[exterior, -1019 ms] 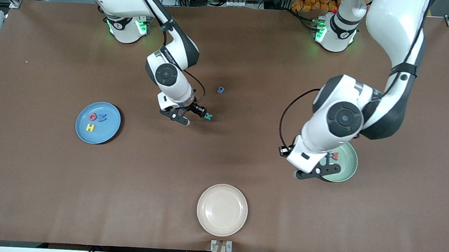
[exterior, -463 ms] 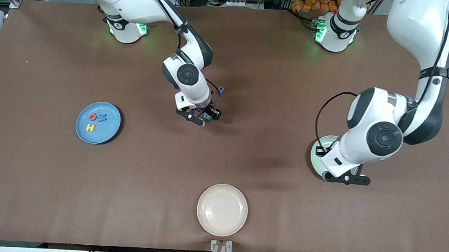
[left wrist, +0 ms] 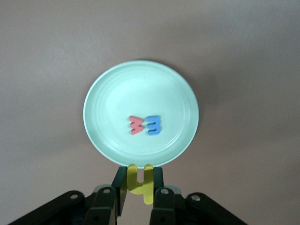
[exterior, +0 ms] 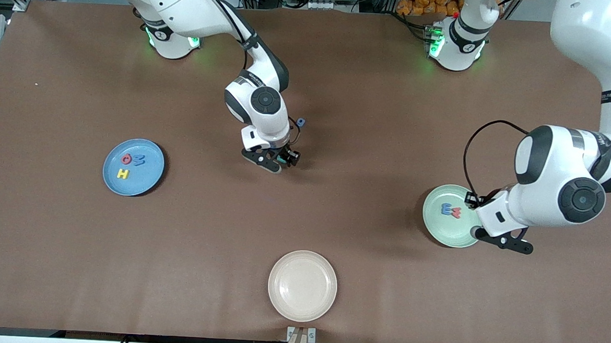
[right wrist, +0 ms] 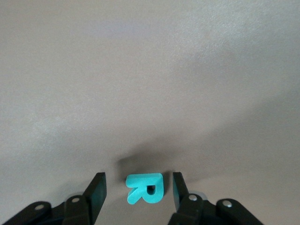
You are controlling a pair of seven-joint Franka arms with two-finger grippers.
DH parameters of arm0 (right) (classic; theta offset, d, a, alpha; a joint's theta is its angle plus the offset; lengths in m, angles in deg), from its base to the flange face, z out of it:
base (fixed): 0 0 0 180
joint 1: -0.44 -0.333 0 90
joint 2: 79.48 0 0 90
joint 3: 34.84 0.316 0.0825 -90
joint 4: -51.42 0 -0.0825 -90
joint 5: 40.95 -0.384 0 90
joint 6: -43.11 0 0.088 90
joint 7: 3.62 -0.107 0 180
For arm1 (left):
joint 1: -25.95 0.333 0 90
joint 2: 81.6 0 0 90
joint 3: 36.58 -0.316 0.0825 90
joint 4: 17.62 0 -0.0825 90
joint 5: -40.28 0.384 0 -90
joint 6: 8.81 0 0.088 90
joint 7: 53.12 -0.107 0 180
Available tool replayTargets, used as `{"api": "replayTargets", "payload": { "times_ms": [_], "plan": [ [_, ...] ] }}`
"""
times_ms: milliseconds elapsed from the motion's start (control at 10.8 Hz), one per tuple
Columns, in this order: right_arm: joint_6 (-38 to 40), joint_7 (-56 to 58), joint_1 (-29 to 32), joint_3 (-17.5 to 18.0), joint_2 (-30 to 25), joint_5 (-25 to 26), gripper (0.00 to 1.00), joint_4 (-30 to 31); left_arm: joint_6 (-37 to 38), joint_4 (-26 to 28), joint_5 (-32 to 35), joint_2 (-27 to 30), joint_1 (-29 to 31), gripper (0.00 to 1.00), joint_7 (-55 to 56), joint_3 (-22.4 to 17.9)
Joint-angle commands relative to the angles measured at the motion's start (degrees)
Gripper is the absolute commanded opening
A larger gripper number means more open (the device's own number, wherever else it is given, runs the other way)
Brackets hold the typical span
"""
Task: Sort uppercase to blue plate, lowercase to green plate
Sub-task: 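Release the u on the green plate while the right gripper lifts R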
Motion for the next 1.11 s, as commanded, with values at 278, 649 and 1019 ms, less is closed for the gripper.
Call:
{"api": "replayTargets", "payload": {
  "times_ms": [278,649,1019],
  "plan": [
    [-0.39,-1.79,-0.33,-0.02,1.96,1.72,0.61,-1.26,-8.17,11.38,-3.67,2.61,0.19,0.0,-11.5,-4.36],
    [-0.48,-1.71,-0.5,-0.02,1.96,1.72,0.35,-1.34,-18.1,16.48,-5.18,0.86,0.11,0.0,-12.75,-4.9],
    [-0.3,-1.44,-0.41,-0.02,1.96,1.9,0.17,-1.34,-23.48,17.46,-5.1,-2.13,-1.21,0.32,-11.7,-4.81]
  ]
}}
